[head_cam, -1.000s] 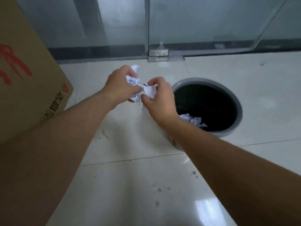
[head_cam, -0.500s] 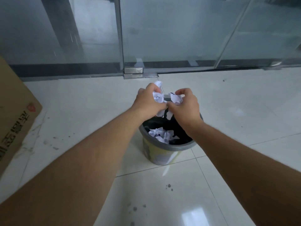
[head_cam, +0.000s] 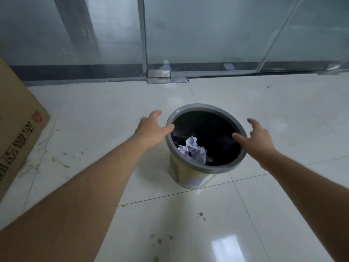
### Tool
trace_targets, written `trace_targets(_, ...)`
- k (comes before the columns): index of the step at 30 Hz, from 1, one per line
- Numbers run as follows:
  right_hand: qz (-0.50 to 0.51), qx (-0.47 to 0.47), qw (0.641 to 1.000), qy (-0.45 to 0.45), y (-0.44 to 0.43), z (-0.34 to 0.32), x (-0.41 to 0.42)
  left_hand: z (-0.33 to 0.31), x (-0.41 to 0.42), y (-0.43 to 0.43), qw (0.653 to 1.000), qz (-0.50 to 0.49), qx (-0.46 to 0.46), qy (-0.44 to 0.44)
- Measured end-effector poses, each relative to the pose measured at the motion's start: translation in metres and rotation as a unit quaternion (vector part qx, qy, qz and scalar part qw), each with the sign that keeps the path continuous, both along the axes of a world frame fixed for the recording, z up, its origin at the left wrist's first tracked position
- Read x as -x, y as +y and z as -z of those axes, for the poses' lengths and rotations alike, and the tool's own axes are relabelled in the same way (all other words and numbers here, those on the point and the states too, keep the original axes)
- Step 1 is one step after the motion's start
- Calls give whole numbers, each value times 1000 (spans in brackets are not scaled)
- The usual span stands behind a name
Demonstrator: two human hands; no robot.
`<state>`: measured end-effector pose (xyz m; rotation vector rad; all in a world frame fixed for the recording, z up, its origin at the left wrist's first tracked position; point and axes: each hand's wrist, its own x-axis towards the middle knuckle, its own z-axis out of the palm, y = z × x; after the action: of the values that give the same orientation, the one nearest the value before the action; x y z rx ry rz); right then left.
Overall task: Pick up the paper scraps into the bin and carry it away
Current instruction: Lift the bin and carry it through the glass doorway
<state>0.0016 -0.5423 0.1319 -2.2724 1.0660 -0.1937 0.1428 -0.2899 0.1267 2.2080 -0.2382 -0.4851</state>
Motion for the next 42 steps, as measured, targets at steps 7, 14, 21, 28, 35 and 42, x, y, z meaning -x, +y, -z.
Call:
trace_targets(7, 3, -71, 997, 32, 2, 34, 3, 20, 21, -25, 997, 66, -25, 22)
trace_targets(14, 1, -44, 999, 20, 7, 37, 3, 26, 31, -25, 998, 37, -41, -15)
trace_targets(21, -24, -86, 995, 35, 39, -71, 16, -81, 52, 11, 997, 11, -61, 36)
trace_targets(28, -38, -98, 994, 1, 56, -349, 0, -366, 43, 35, 999, 14, -30, 30)
trace_targets(35, -89, -66, 991, -74, 67, -638, -31, -662, 36, 56, 1000, -11, -21, -17)
trace_targets(42, -138, -24, 983, -117, 79, -834, -51, -849, 37, 83, 993, -69, -1, -94)
